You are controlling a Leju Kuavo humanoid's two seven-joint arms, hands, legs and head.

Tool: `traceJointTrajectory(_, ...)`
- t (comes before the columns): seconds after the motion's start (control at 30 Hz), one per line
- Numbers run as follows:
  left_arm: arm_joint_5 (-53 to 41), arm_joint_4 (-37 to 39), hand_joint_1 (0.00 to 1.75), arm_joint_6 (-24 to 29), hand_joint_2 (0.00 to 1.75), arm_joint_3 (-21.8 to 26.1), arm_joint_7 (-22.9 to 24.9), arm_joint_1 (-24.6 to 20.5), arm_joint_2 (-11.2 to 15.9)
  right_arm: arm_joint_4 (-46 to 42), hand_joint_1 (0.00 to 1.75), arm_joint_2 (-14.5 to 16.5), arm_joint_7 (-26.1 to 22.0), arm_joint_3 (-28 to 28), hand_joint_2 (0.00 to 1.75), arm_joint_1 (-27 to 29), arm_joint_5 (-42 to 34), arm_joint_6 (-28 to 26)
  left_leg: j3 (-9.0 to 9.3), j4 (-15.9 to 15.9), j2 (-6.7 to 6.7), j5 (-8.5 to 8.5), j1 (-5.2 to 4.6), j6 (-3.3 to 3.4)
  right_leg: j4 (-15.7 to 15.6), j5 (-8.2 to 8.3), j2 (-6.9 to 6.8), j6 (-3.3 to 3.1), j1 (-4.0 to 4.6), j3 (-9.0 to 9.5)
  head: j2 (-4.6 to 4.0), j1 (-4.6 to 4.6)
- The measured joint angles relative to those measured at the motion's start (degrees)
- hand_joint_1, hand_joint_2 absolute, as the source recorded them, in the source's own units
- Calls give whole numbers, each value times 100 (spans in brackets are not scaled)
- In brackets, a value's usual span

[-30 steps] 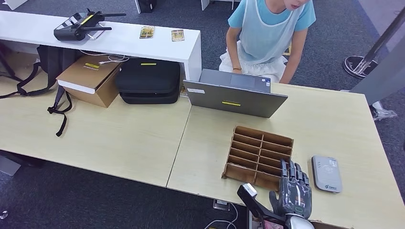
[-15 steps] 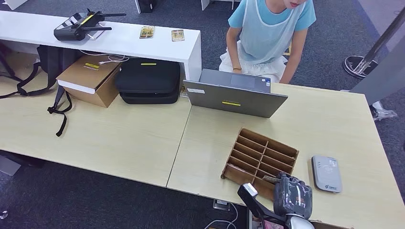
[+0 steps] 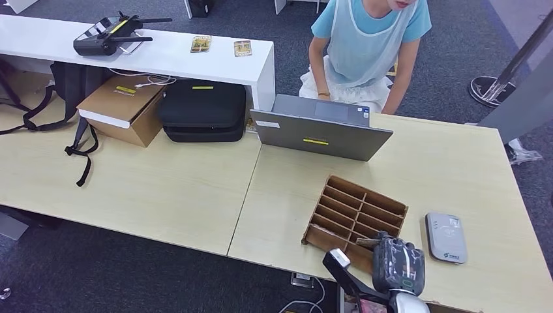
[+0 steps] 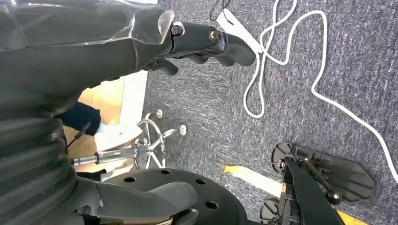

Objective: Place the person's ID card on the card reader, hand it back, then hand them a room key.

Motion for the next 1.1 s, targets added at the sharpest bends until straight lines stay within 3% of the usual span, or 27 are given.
traceJointTrajectory(0.77,4,2,0,0,175,0,0,0,5,43,175,2,-218,-4,175,-139,-180,-286,0,0,0,0,0,0,0,0,0,0,0,0,0,1)
traceJointTrajectory(1.1,3,2,0,0,175,-3,0,0,7,-129,175,27,-419,-46,175,-107,-259,-745,1,0,0,0,0,0,0,0,0,0,0,0,0,-1)
